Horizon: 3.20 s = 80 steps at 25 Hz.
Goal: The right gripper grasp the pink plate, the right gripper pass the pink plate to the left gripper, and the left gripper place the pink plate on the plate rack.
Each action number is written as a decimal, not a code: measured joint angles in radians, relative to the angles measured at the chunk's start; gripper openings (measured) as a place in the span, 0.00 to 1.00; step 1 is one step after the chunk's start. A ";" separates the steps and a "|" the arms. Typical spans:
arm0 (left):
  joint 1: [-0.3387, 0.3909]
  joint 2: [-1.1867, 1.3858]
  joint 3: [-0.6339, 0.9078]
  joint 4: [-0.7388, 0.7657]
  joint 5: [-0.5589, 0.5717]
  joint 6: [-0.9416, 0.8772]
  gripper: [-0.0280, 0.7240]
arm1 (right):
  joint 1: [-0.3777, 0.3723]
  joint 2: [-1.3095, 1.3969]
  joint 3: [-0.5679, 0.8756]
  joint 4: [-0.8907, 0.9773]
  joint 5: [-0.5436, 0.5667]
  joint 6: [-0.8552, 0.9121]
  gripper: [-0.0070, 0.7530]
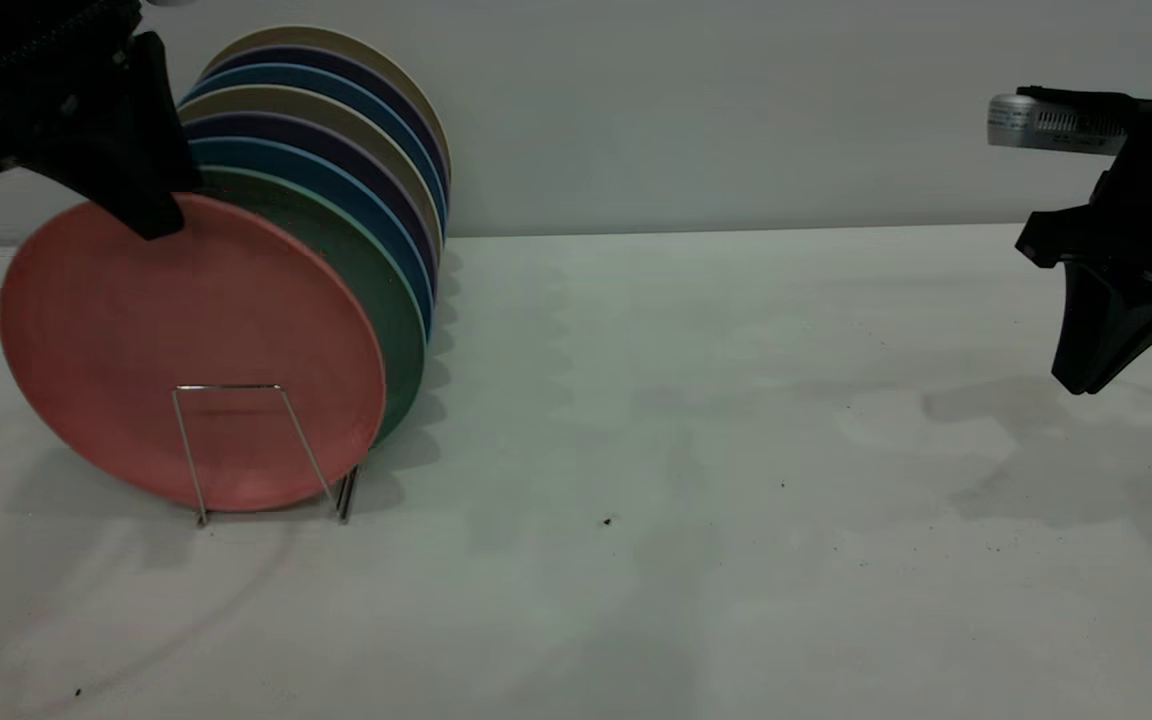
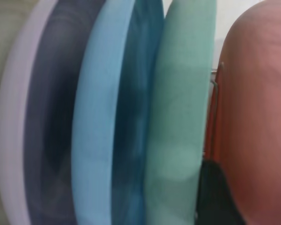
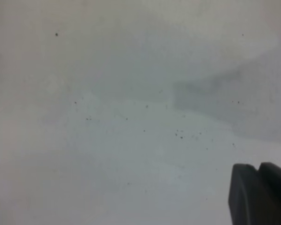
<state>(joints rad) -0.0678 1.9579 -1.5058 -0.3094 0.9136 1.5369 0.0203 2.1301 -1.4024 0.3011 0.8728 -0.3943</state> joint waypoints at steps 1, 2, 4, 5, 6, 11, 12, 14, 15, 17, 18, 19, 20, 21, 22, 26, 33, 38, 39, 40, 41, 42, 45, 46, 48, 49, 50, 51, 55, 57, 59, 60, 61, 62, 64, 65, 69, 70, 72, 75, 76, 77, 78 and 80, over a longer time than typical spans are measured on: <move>0.000 0.000 -0.002 0.000 0.005 -0.013 0.64 | 0.000 0.000 0.000 0.000 0.000 0.000 0.02; 0.000 0.000 -0.005 0.000 0.009 -0.026 0.66 | 0.000 0.000 0.000 0.000 0.000 0.000 0.02; 0.000 -0.007 -0.012 -0.001 0.014 -0.062 0.72 | 0.000 0.000 0.000 0.000 0.000 0.000 0.02; 0.000 -0.016 -0.015 -0.002 0.015 -0.081 0.74 | 0.000 0.000 0.000 0.000 -0.003 0.000 0.02; 0.000 -0.028 -0.018 -0.002 0.010 -0.109 0.77 | 0.000 0.000 0.000 0.000 -0.005 0.000 0.02; 0.000 -0.111 -0.025 -0.006 0.008 -0.334 0.81 | 0.000 0.000 0.000 0.000 -0.024 -0.001 0.02; 0.000 -0.127 -0.024 -0.006 0.014 -0.407 0.81 | 0.000 0.000 0.000 0.000 -0.024 -0.001 0.03; 0.000 -0.156 -0.024 -0.006 0.023 -0.578 0.81 | 0.000 0.000 0.000 0.000 -0.014 -0.001 0.04; 0.000 -0.171 -0.024 -0.004 0.028 -0.700 0.81 | 0.000 0.000 -0.007 0.000 0.003 -0.001 0.06; 0.000 -0.200 -0.024 0.013 0.039 -0.946 0.81 | 0.000 0.000 -0.030 0.000 0.054 -0.001 0.10; 0.004 -0.216 -0.024 0.033 0.047 -1.073 0.81 | 0.000 0.000 -0.051 0.000 0.091 0.000 0.14; 0.008 -0.228 -0.024 0.058 0.056 -1.165 0.81 | 0.000 -0.001 -0.076 0.000 0.126 0.004 0.17; 0.015 -0.244 -0.024 0.098 0.068 -1.267 0.81 | 0.000 -0.004 -0.096 -0.003 0.166 0.011 0.20; 0.020 -0.253 -0.024 0.135 0.076 -1.323 0.81 | 0.000 -0.011 -0.116 -0.010 0.201 0.026 0.24; 0.024 -0.262 -0.024 0.180 0.087 -1.375 0.81 | 0.000 -0.025 -0.129 -0.027 0.228 0.044 0.28; 0.036 -0.292 -0.015 0.309 0.129 -1.464 0.81 | 0.000 -0.129 -0.139 -0.143 0.291 0.139 0.37; 0.036 -0.424 0.142 0.330 0.126 -1.479 0.81 | 0.000 -0.357 -0.124 -0.243 0.338 0.234 0.39; 0.036 -0.571 0.322 0.327 0.073 -1.483 0.81 | 0.000 -0.573 0.035 -0.232 0.344 0.258 0.39; 0.036 -0.605 0.357 0.323 0.062 -1.484 0.81 | 0.000 -0.621 0.086 -0.228 0.346 0.257 0.39; 0.036 -0.639 0.389 0.319 0.056 -1.484 0.81 | 0.000 -0.669 0.139 -0.220 0.349 0.257 0.39; 0.036 -0.668 0.415 0.316 0.055 -1.484 0.81 | 0.000 -0.709 0.183 -0.213 0.350 0.256 0.39; 0.036 -0.703 0.451 0.309 0.054 -1.484 0.81 | 0.000 -0.757 0.232 -0.210 0.351 0.256 0.39; 0.036 -0.809 0.529 0.309 0.062 -1.483 0.81 | 0.000 -0.897 0.355 -0.206 0.352 0.244 0.39; 0.036 -0.851 0.565 0.309 0.067 -1.483 0.81 | 0.000 -0.947 0.395 -0.205 0.353 0.240 0.39; 0.036 -0.930 0.616 0.301 0.072 -1.482 0.81 | 0.000 -1.050 0.463 -0.205 0.354 0.238 0.39; 0.036 -0.974 0.647 0.299 0.072 -1.482 0.81 | 0.000 -1.092 0.497 -0.205 0.354 0.237 0.39; 0.036 -1.020 0.678 0.297 0.073 -1.481 0.81 | 0.000 -1.143 0.531 -0.205 0.355 0.235 0.39; 0.036 -1.065 0.708 0.297 0.076 -1.481 0.81 | 0.000 -1.193 0.564 -0.205 0.358 0.235 0.39; 0.036 -1.242 0.812 0.294 0.092 -1.481 0.81 | 0.000 -1.363 0.686 -0.199 0.362 0.235 0.39; 0.036 -1.323 0.852 0.293 0.104 -1.481 0.81 | 0.000 -1.433 0.739 -0.196 0.365 0.235 0.39; 0.036 -1.401 0.890 0.291 0.121 -1.494 0.81 | 0.000 -1.498 0.785 -0.194 0.365 0.235 0.39; 0.036 -1.442 0.911 0.290 0.133 -1.505 0.81 | 0.000 -1.532 0.807 -0.194 0.368 0.235 0.39; 0.036 -1.481 0.924 0.290 0.145 -1.513 0.81 | 0.000 -1.566 0.824 -0.194 0.368 0.235 0.39; 0.036 -1.519 0.939 0.290 0.153 -1.522 0.81 | 0.000 -1.598 0.840 -0.194 0.368 0.235 0.38; 0.036 -1.586 0.963 0.290 0.170 -1.529 0.81 | 0.000 -1.659 0.865 -0.192 0.368 0.235 0.37; 0.036 -1.621 0.974 0.290 0.179 -1.529 0.81 | 0.000 -1.690 0.876 -0.191 0.368 0.235 0.36; 0.036 -1.744 1.008 0.290 0.191 -1.529 0.81 | 0.000 -1.800 0.886 -0.184 0.352 0.235 0.32; 0.036 -1.769 1.014 0.291 0.196 -1.529 0.81 | 0.000 -1.819 0.888 -0.180 0.340 0.235 0.31; 0.036 -1.804 1.020 0.291 0.201 -1.526 0.81 | 0.000 -1.853 0.903 -0.175 0.306 0.235 0.31; 0.036 -1.844 1.020 0.291 0.203 -1.515 0.81 | 0.000 -1.870 0.925 -0.165 0.270 0.235 0.31; 0.036 -1.846 1.020 0.291 0.203 -1.514 0.81 | 0.000 -1.871 0.927 -0.162 0.267 0.234 0.31; 0.036 -1.849 1.020 0.291 0.204 -1.514 0.81 | 0.000 -1.872 0.929 -0.160 0.264 0.234 0.31; 0.036 -1.852 1.020 0.291 0.204 -1.513 0.81 | 0.000 -1.872 0.930 -0.160 0.263 0.234 0.31; 0.036 -1.852 1.020 0.291 0.205 -1.512 0.81 | 0.000 -1.872 0.930 -0.160 0.261 0.234 0.31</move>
<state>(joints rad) -0.0315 0.1060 -0.4862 -0.0189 1.1183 0.0252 0.0203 0.2577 -0.4724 0.1411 1.1333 -0.1603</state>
